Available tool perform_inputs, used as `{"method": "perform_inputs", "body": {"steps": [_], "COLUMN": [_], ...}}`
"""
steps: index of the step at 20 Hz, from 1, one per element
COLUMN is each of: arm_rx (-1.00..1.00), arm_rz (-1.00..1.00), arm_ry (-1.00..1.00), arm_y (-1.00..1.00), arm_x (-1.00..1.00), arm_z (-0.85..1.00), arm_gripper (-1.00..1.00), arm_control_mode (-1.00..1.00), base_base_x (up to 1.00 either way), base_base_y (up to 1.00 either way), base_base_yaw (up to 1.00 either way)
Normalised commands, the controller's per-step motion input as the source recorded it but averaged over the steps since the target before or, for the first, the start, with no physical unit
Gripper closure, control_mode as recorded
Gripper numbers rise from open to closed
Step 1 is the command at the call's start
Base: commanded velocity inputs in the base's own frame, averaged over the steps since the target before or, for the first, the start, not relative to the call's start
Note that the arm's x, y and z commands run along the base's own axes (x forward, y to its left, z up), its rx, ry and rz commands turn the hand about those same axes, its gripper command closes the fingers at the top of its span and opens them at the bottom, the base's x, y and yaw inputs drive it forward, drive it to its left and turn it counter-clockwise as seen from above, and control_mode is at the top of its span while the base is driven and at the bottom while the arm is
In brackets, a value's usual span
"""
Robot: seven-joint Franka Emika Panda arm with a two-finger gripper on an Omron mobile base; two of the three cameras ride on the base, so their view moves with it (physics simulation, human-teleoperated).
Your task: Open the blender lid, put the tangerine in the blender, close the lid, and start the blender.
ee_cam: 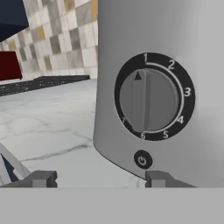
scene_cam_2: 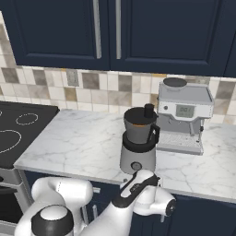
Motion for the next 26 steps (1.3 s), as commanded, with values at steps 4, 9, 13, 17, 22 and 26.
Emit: {"method": "perform_inputs", "body": {"steps": [4,9,13,17,22,26], "arm_rx": [0.00,0.00,0.00,0.00,0.00,0.00], "arm_rz": [0.01,0.00,0.01,0.03,0.02,0.08], "arm_ry": [-0.03,-0.06,-0.07,-0.01,-0.01,0.00], "arm_y": [0.17,0.06,0.13,0.18,0.08,0.33], "arm_x": [0.00,0.00,0.01,0.04,0.15,0.26], "arm_z": [-0.10,0.00,0.01,0.01,0.00,0.00], "arm_gripper": [-1.00,-1.00,-1.00,-1.00,-1.00,-1.00], "arm_control_mode": [-1.00,-1.00,-1.00,-1.00,-1.00,-1.00], "base_base_x": [0.00,0.00,0.00,0.00,0.00,0.00], "base_base_y": [0.00,0.00,0.00,0.00,0.00,0.00], "base_base_yaw": [0.00,0.00,0.00,0.00,0.00,0.00]}}
